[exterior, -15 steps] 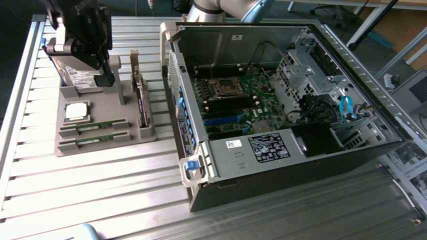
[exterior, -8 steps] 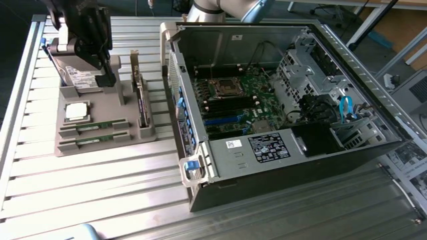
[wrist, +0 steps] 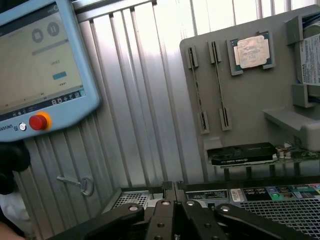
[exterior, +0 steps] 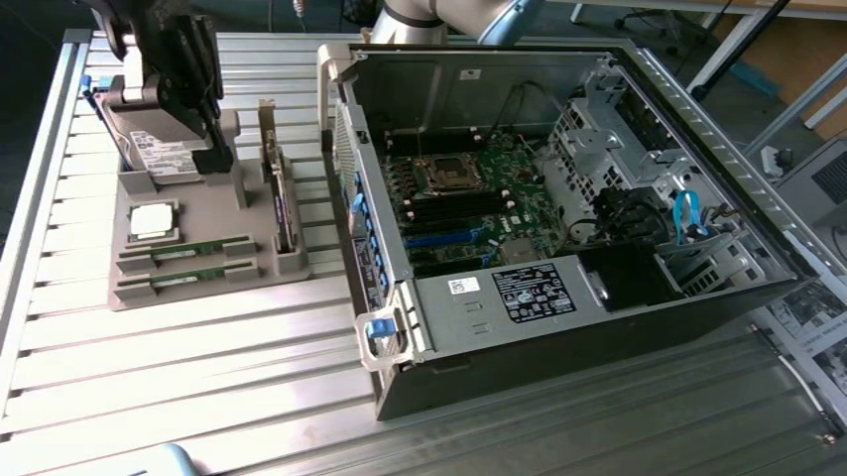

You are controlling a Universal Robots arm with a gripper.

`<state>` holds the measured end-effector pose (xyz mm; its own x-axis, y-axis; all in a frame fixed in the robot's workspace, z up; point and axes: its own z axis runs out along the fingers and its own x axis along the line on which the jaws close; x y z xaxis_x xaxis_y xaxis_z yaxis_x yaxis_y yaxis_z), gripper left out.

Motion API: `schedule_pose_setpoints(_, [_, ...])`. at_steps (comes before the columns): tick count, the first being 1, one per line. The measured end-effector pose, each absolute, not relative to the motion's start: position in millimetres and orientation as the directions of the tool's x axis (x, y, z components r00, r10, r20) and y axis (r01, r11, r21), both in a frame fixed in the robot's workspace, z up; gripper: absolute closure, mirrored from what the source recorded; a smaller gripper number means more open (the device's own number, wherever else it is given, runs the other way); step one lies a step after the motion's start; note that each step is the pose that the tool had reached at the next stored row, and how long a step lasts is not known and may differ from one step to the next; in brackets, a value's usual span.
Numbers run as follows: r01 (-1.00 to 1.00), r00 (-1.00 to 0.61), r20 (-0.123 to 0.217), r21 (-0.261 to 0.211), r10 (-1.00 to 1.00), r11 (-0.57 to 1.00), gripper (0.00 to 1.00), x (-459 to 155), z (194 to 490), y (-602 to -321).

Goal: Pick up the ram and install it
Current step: 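Pick up the ram and move it above insertion slot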

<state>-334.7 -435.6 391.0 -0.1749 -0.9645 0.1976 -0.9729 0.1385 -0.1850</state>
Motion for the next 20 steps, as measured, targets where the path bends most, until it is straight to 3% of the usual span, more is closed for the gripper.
schedule_pose_setpoints(15, [-0.981,-0.086,0.209,-0.186,-0.974,0.046,0.9,-334.7,390.8,-435.6])
schedule_pose_setpoints(20, [-0.981,-0.086,0.184,-0.185,-0.979,0.051,0.9,-334.7,390.8,-435.6])
